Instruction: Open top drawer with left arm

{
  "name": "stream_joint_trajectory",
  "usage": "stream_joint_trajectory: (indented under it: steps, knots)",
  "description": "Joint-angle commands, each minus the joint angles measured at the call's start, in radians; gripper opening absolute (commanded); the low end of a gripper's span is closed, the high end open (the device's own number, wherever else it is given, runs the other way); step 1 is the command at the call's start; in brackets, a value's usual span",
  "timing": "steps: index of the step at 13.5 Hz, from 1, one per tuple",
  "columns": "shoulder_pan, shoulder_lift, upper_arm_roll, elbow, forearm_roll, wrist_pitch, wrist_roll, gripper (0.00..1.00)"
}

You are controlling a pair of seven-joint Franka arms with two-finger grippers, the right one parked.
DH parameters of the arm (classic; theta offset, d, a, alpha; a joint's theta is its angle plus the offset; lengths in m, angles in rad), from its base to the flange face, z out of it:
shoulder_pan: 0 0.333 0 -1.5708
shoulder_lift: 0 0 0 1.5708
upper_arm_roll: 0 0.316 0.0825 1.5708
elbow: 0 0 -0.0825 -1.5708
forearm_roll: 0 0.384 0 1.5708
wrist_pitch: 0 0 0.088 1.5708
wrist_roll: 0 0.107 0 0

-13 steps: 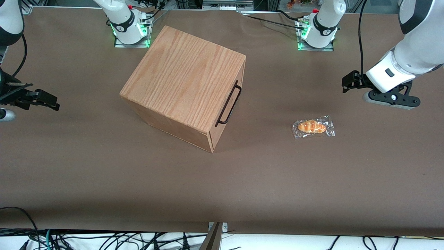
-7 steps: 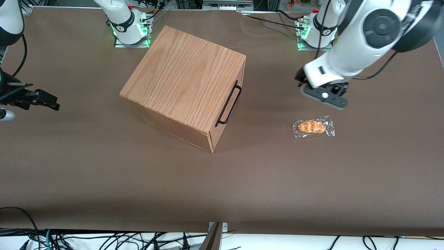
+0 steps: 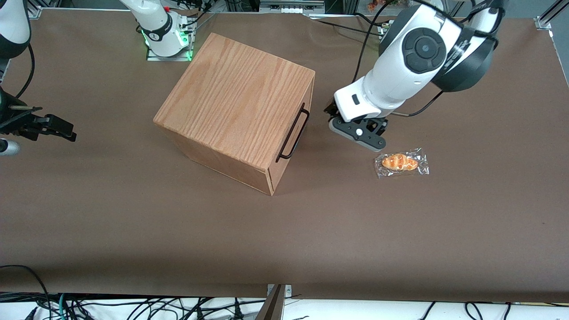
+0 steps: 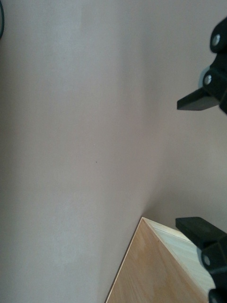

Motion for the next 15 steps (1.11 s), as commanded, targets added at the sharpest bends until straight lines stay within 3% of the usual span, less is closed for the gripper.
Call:
stream_joint_trajectory:
  steps: [1, 15]
  knots:
    - [-0.036, 0.055, 0.002, 0.041, -0.022, 0.043, -0.014, 1.0]
    - [-0.106, 0.178, -0.006, 0.035, -0.048, 0.158, 0.027, 1.0]
